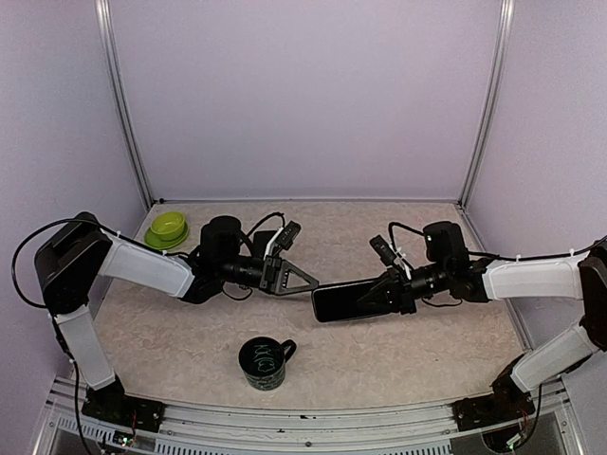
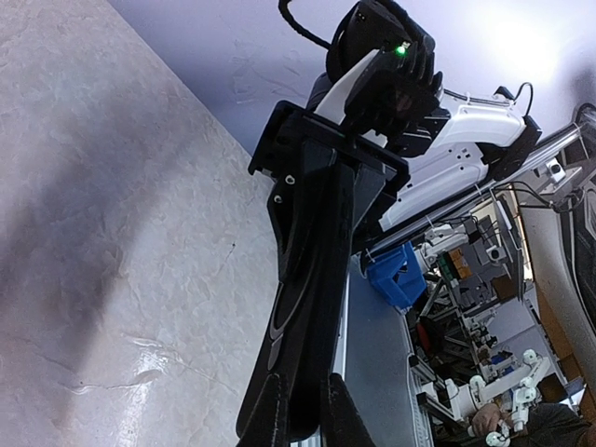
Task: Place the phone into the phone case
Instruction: Press the corner of the phone case at the top left corner of the phone case.
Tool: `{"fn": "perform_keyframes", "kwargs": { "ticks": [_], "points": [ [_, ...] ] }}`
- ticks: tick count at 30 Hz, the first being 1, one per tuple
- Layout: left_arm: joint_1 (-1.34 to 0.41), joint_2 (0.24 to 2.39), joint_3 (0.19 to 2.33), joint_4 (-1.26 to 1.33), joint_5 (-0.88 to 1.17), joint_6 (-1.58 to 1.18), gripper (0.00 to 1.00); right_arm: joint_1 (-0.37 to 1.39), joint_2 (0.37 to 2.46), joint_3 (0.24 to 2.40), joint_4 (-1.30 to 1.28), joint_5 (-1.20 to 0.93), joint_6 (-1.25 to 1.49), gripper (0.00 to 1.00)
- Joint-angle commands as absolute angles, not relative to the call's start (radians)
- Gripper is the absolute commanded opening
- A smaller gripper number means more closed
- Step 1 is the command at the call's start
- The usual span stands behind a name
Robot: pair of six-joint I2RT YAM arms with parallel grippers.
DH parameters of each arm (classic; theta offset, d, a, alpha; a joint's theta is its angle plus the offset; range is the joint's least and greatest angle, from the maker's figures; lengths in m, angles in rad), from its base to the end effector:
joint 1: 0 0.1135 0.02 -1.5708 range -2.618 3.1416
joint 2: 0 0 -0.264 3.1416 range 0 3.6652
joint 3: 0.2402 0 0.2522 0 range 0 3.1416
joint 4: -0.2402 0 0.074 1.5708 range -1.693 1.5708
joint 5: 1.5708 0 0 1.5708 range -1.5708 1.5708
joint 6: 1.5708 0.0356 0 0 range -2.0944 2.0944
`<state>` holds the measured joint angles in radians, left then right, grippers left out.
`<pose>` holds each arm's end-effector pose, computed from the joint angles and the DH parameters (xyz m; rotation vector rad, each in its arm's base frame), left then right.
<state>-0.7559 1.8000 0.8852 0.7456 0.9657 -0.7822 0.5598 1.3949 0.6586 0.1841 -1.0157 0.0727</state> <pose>0.2490 -0.2750 0.1972 0.8282 1.9413 -1.8596 0.2166 0.1714 0.2047 -1.1143 1.8385 1.4424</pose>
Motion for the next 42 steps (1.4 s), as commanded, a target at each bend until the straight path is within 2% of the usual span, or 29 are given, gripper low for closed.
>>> {"fn": "perform_keyframes", "kwargs": {
  "ticks": [1,5,13,14,19,24,30,33,38,42],
  "points": [
    [-0.798,1.783,0.901,0.709,1.010,-0.757,0.00,0.549,1.398,0.686,0.233,-0.895,0.082,0.00],
    [-0.789,1.788,0.883,0.793,1.028,-0.815,0.00,0.550,1.395,0.679,0.215,-0.838,0.067,0.00],
    [-0.796,1.751,0.869,0.773,1.025,-0.794,0.00,0.517,1.463,0.704,0.181,-0.722,0.130,0.00],
    [-0.797,1.749,0.868,0.774,1.028,-0.795,0.02,0.512,1.468,0.704,0.184,-0.715,0.140,0.00],
    [-0.805,1.738,0.856,0.797,1.049,-0.800,0.26,0.484,1.478,0.704,0.196,-0.705,0.175,0.00],
    [-0.808,1.741,0.851,0.816,1.061,-0.803,0.33,0.483,1.475,0.709,0.202,-0.724,0.191,0.00],
    [-0.814,1.755,0.863,0.804,1.062,-0.791,0.33,0.483,1.492,0.727,0.207,-0.777,0.247,0.00],
    [-0.819,1.756,0.881,0.740,1.037,-0.739,0.29,0.483,1.512,0.744,0.217,-0.826,0.310,0.00],
    [-0.832,1.749,0.916,0.608,0.991,-0.651,0.21,0.483,1.551,0.764,0.245,-0.858,0.439,0.00],
    [-0.834,1.742,0.920,0.571,0.950,-0.622,0.06,0.483,1.556,0.760,0.282,-0.874,0.501,0.00]
  ]
}}
